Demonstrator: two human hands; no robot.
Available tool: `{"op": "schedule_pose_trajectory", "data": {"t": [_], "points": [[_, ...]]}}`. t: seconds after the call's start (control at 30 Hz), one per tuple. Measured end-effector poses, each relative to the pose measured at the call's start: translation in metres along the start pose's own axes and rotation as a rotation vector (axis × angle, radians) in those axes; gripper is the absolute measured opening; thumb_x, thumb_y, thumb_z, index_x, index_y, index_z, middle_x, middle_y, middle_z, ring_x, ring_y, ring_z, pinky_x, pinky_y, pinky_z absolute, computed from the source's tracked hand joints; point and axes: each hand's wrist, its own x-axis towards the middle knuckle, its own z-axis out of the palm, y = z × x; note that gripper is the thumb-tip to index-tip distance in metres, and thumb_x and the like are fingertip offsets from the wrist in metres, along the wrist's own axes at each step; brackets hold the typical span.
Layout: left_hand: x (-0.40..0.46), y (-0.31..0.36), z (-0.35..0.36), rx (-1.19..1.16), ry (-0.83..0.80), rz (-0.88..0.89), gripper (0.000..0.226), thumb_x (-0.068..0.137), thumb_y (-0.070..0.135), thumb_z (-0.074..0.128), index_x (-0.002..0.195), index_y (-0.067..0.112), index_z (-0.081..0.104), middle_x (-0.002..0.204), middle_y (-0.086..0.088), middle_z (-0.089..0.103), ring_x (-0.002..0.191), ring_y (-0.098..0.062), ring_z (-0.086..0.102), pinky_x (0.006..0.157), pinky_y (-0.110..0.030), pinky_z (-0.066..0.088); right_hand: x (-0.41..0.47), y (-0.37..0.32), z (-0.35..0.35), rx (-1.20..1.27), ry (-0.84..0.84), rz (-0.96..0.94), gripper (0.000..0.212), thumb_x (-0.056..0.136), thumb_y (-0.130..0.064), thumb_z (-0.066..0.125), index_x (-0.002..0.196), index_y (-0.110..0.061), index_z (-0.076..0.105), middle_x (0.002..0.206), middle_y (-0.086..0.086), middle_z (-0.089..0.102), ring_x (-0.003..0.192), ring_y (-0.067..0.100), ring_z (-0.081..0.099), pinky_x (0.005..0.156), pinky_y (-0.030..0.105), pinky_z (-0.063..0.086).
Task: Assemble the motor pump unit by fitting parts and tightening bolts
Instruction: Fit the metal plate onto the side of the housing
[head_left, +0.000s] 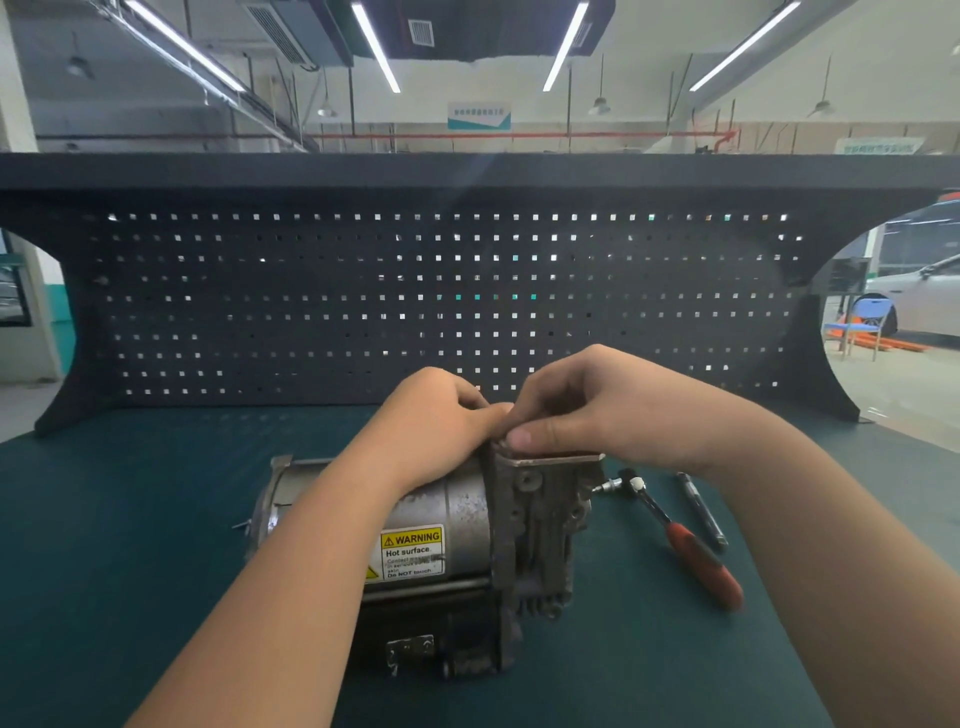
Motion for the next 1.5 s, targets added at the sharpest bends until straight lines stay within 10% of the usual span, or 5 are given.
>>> {"op": "schedule_pose_trajectory", "data": {"t": [0.6, 1.03, 1.33, 1.5], "points": [[0.001, 0.002, -0.002, -0.076, -0.066, -0.057, 0.033, 0.058, 0.056, 0.064, 0.058, 0.023, 0.069, 0.049, 0.012, 0.056, 0.045, 0.002, 0.044, 0.049, -0.021, 0.034, 0.0, -0.009, 0.001, -0.091, 0.031, -0.021, 0.015, 0.081, -0.026, 0.077, 0.077, -0.039, 0.074, 0.081, -0.013, 0.073, 0.077, 0.004, 0.066, 0.073, 0.016, 0.05], [0.001, 0.002, -0.001, -0.096, -0.057, -0.06, 0.028, 0.085, 0.033, 0.067, 0.06, 0.02, 0.064, 0.032, 0.015, 0.038, 0.026, -0.001, 0.03, 0.03, -0.009, 0.021, 0.003, -0.01, 0.008, -0.165, 0.095, 0.053, 0.024, 0.079, -0.038, 0.076, 0.061, -0.027, 0.064, 0.052, -0.012, 0.054, 0.046, 0.007, 0.045, 0.041, 0.013, 0.036], [0.004, 0.0, -0.001, -0.086, -0.057, -0.04, 0.025, 0.084, 0.037, 0.069, 0.068, 0.017, 0.072, 0.044, 0.018, 0.055, 0.047, 0.003, 0.046, 0.049, -0.015, 0.035, 0.004, -0.011, 0.009, -0.2, 0.082, 0.054, 0.034, 0.069, -0.06, 0.072, 0.086, -0.031, 0.065, 0.075, -0.009, 0.068, 0.059, 0.0, 0.058, 0.051, 0.015, 0.043], [0.003, 0.001, -0.001, -0.054, -0.046, -0.054, 0.024, 0.076, 0.041, 0.068, 0.064, 0.021, 0.069, 0.045, 0.015, 0.049, 0.046, -0.001, 0.039, 0.049, -0.022, 0.03, -0.001, -0.01, 0.002, -0.183, 0.016, 0.013, 0.004, 0.082, -0.035, 0.073, 0.083, -0.033, 0.071, 0.082, -0.006, 0.068, 0.077, 0.013, 0.064, 0.072, 0.027, 0.051]]}}
